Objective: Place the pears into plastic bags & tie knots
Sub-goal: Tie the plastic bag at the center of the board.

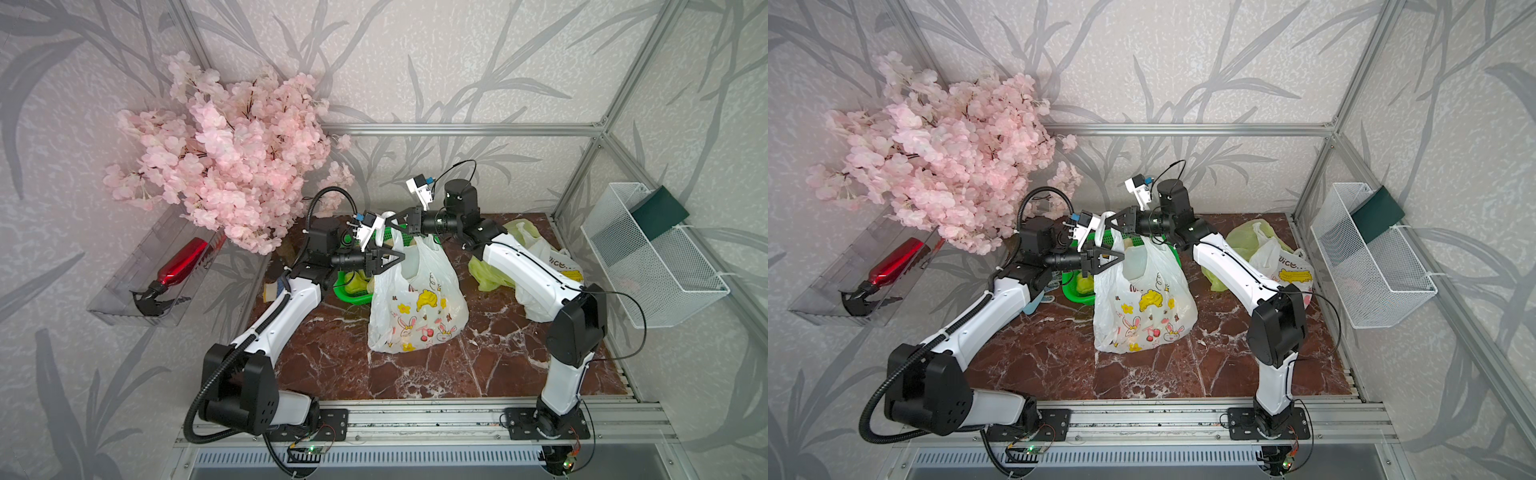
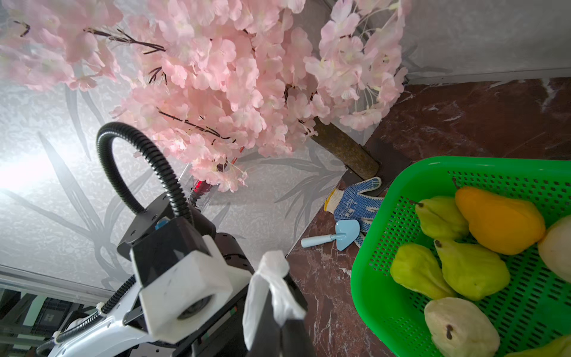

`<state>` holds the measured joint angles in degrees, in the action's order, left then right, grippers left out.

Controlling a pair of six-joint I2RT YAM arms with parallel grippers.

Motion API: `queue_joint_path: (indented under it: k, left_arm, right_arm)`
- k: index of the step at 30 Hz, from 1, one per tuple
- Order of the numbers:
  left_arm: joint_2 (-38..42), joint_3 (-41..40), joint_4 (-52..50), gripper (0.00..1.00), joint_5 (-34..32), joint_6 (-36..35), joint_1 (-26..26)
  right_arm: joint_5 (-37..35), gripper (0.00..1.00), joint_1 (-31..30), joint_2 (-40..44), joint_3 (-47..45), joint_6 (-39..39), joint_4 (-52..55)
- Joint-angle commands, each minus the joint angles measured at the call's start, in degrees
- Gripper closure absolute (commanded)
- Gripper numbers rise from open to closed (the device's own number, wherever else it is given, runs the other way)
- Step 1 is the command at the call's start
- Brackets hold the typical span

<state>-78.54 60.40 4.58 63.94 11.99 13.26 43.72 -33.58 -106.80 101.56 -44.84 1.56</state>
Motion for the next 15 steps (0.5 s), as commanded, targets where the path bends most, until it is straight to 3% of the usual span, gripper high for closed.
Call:
queue_joint_path:
  k: [1, 4, 10, 15]
  left_arm:
    - [3.6, -1.3, 0.4, 0.50, -11.4, 0.6, 1.0]
    - [5.5, -2.8, 4.4, 0.42, -20.1, 1.9, 2.5]
    - [4.2, -3.8, 5.2, 0.40, -30.3, -1.4, 5.7]
    - [3.0, -4.5, 8.7, 0.39, -33.2, -2.6, 5.9]
  right_arm:
    - [-6.3, 1.00, -1.1, 4.6, -1.2, -3.7, -4.1]
    - [-13.0, 1.00, -2.8, 6.4, -3.1, -3.8, -3.0]
    - [-21.7, 1.00, -4.9, 8.3, -4.4, -4.6, -2.4]
    - [-25.7, 1.00, -6.3, 8.7, -4.7, -4.8, -1.4]
